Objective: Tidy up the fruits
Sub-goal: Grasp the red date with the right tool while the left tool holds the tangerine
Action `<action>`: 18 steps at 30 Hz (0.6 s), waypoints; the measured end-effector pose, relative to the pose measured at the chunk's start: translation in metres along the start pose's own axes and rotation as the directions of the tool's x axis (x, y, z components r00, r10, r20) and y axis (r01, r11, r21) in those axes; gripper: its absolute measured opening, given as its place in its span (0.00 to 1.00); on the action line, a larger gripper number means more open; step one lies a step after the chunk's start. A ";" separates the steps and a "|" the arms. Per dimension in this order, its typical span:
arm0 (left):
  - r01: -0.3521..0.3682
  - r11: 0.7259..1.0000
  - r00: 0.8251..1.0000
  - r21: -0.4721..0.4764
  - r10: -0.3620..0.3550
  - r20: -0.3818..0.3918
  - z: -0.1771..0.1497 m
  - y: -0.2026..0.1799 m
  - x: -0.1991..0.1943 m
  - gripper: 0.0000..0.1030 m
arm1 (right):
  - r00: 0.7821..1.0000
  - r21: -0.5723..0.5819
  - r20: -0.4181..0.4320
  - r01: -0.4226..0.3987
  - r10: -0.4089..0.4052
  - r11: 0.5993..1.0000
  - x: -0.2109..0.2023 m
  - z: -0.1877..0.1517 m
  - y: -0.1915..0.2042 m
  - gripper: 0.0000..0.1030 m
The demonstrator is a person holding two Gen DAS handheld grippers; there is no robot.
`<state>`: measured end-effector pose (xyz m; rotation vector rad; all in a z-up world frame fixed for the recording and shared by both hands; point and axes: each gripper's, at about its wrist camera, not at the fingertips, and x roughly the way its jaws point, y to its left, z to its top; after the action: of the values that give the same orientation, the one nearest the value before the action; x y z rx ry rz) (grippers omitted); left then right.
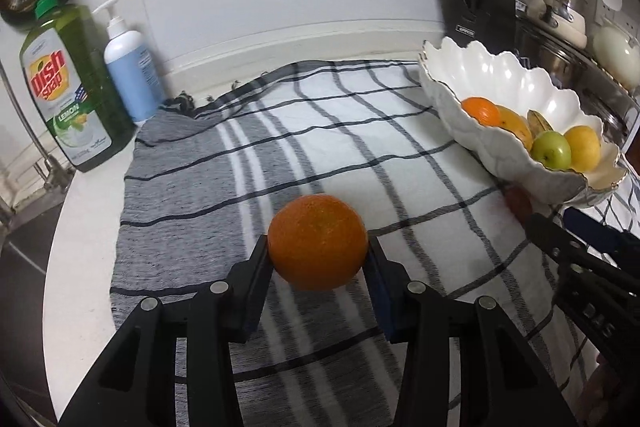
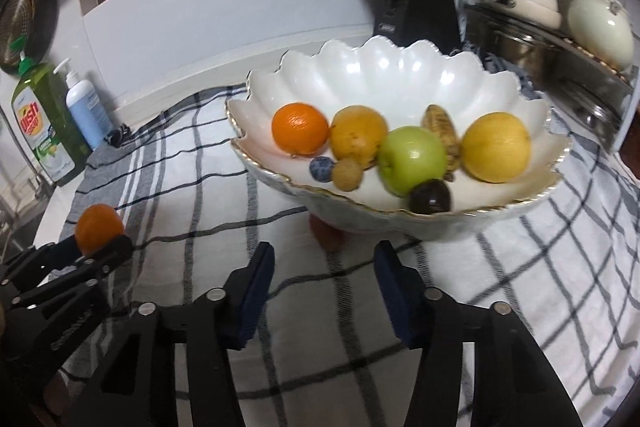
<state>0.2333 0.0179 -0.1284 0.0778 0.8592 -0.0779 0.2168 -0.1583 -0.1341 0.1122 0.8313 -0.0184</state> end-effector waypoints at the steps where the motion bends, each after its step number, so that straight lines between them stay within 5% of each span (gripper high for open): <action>1: 0.000 1.000 1.000 -0.003 0.000 0.000 0.000 0.001 0.000 0.43 | 1.000 0.000 -0.004 0.000 0.000 1.000 0.003 0.001 0.001 0.48; 18: 0.018 1.000 1.000 -0.014 -0.017 0.007 0.000 0.004 -0.002 0.43 | 0.997 0.038 -0.066 0.028 -0.026 0.999 0.034 0.010 0.001 0.38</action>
<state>0.2325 0.0224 -0.1262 0.0571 0.8539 -0.0886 0.2472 -0.1576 -0.1527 0.1392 0.8985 -0.0567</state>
